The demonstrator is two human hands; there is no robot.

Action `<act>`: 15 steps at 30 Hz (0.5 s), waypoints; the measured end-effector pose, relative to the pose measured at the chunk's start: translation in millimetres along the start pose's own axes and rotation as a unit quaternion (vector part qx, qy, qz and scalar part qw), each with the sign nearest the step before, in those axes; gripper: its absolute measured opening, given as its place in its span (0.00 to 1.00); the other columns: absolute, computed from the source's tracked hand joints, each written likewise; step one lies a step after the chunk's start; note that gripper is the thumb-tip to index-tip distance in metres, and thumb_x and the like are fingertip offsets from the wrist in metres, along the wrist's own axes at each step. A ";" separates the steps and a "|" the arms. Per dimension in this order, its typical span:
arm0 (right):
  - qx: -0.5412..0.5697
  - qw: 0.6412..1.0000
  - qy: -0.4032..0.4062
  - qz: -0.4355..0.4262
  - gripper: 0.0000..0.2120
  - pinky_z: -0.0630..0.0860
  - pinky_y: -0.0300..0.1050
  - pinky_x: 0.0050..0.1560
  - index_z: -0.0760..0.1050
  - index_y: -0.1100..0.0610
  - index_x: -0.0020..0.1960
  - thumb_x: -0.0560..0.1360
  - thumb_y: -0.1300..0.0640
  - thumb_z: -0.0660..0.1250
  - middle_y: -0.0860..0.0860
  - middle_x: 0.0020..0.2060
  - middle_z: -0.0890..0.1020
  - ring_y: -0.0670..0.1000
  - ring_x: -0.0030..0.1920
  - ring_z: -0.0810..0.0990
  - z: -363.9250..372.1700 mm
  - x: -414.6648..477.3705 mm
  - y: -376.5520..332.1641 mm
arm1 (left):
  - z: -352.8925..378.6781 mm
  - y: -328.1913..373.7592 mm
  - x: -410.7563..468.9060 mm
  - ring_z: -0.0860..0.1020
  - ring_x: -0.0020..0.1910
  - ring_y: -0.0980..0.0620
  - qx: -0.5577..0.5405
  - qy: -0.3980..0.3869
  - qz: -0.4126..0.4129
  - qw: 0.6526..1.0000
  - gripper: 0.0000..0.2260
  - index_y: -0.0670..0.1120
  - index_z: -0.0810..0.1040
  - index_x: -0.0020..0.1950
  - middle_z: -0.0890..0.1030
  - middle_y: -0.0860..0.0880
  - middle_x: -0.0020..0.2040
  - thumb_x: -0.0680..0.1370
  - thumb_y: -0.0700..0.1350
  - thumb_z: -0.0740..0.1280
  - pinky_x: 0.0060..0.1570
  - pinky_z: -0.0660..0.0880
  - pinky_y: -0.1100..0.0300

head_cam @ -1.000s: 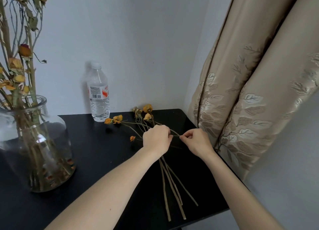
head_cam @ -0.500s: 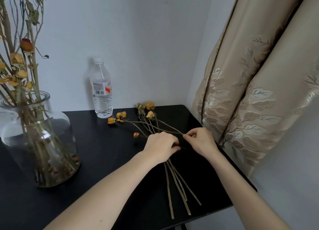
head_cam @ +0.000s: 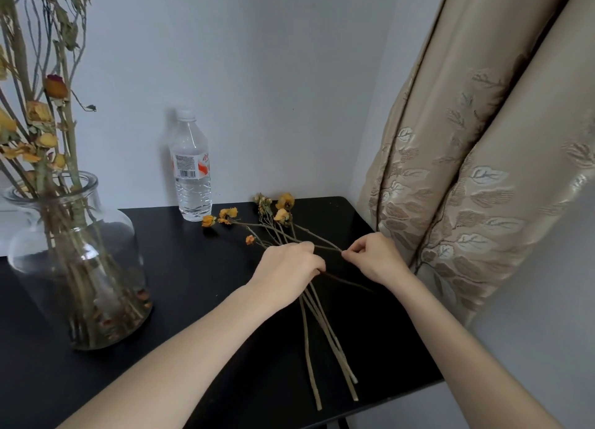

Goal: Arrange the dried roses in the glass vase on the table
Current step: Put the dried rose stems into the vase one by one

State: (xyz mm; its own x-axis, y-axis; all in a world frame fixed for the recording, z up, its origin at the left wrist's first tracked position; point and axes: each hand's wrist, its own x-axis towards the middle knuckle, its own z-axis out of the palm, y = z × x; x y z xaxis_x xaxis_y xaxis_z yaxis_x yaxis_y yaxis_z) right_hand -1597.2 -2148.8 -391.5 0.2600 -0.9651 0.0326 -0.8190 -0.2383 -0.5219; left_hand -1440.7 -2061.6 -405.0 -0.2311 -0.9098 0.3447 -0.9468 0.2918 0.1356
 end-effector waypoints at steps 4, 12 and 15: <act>0.005 1.000 -0.012 0.009 0.07 0.78 0.47 0.48 0.82 0.54 0.45 0.74 0.52 0.68 0.48 0.38 0.80 0.49 0.44 0.79 1.1 -2.4 -2.6 | -12.9 -12.0 -26.7 0.76 0.45 0.53 0.006 0.046 0.028 0.999 0.11 0.53 0.79 0.58 0.76 0.52 0.45 0.79 0.48 0.60 0.37 0.76 0.55; -0.001 1.000 -0.026 0.015 0.06 0.76 0.44 0.46 0.81 0.54 0.45 0.74 0.53 0.68 0.49 0.38 0.80 0.49 0.43 0.79 6.6 -7.8 -1.8 | -22.9 -25.8 -71.1 0.75 0.31 0.60 -0.015 0.072 0.023 0.997 0.08 0.53 0.84 0.47 0.77 0.56 0.35 0.71 0.43 0.73 0.26 0.69 0.67; 0.000 0.999 -0.035 0.018 0.05 0.76 0.45 0.47 0.81 0.53 0.43 0.74 0.52 0.68 0.48 0.37 0.79 0.49 0.44 0.79 12.2 -9.9 1.0 | -16.5 -29.6 -83.0 0.75 0.34 0.60 -0.024 0.030 0.006 0.999 0.08 0.55 0.83 0.50 0.75 0.56 0.38 0.74 0.45 0.70 0.30 0.70 0.65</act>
State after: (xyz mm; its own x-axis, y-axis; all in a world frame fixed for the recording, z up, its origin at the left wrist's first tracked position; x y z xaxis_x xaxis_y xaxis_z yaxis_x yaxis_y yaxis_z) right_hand -1594.3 -2138.1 -402.8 0.2657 -0.9630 -0.0460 -0.8287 -0.2037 -0.5213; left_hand -1389.8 -1989.9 -422.3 -0.2263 -0.8872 0.4020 -0.9321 0.3172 0.1752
